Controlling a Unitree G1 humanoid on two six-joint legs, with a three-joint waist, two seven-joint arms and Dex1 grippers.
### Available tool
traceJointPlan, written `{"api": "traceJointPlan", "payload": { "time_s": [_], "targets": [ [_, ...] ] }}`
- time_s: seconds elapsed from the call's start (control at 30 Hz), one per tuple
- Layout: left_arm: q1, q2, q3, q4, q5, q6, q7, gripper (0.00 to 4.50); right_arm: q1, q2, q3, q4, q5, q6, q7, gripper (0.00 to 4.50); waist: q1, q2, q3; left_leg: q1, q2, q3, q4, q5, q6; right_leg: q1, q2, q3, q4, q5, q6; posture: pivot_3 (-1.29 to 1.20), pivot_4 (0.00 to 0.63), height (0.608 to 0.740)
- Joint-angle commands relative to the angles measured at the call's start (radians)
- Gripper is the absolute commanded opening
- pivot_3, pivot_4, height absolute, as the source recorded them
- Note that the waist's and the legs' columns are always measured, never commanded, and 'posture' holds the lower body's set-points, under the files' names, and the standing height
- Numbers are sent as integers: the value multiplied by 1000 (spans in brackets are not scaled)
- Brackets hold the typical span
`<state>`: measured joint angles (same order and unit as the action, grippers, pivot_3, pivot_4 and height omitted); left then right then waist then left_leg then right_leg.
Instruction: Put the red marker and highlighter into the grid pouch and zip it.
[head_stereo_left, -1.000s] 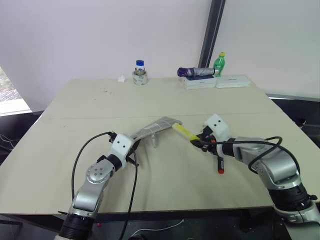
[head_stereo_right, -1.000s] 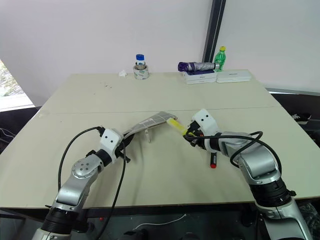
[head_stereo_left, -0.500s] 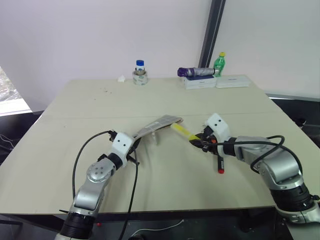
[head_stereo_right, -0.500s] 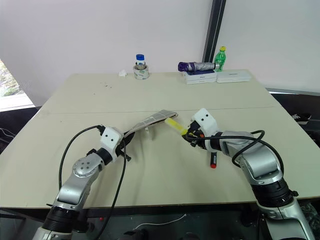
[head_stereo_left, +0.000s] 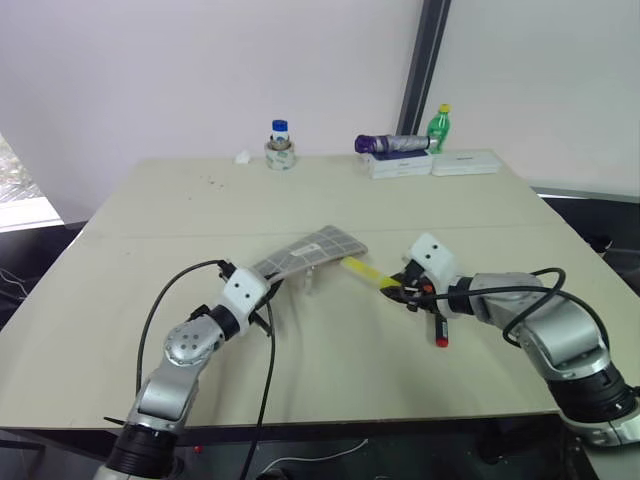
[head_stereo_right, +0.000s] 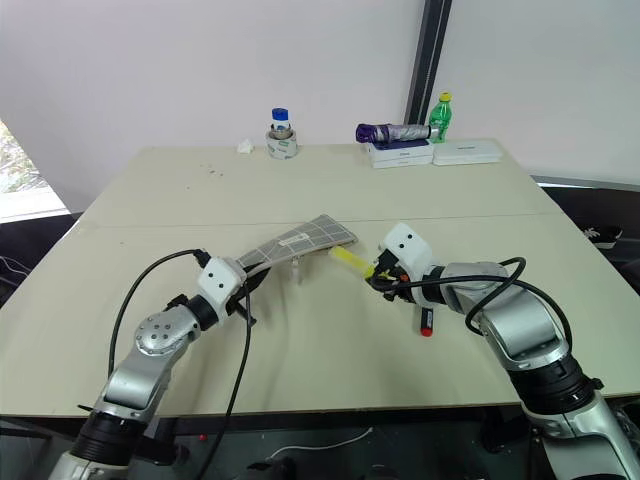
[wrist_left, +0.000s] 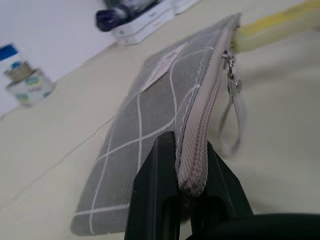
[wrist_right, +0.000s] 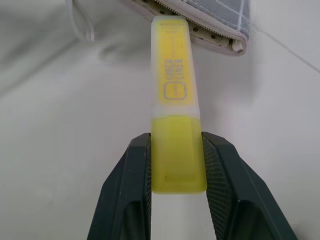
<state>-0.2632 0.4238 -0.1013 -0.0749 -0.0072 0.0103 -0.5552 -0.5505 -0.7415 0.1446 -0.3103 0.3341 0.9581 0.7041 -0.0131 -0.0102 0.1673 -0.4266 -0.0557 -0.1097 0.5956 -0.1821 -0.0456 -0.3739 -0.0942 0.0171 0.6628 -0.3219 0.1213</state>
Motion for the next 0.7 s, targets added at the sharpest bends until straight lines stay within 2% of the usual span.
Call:
{"api": "traceJointPlan", "payload": {
  "time_s": [0.03, 0.33, 0.7],
  "targets": [
    [0, 17, -30, -9, -2, -74, -57, 0, -37, -9, 12, -15, -9, -38, 31, 865, 1, 0, 0, 0, 0, 0, 0, 0, 0, 0, 0, 0, 0, 0, 0, 0, 150, 740],
    [-16, -6, -7, 31, -36, -29, -65, 0, -46, 13, 16, -32, -17, -53, 31, 865, 1, 0, 0, 0, 0, 0, 0, 0, 0, 0, -1, 0, 0, 0, 0, 0, 150, 740],
    [-58, -36, 75, 68, -132, 111, -33, 0, 26, -81, -115, -131, 43, -24, 60, 865, 2, -1, 1, 0, 0, 0, 0, 0, 0, 0, -1, -1, 0, 0, 0, 0, 150, 740]
  ]
}}
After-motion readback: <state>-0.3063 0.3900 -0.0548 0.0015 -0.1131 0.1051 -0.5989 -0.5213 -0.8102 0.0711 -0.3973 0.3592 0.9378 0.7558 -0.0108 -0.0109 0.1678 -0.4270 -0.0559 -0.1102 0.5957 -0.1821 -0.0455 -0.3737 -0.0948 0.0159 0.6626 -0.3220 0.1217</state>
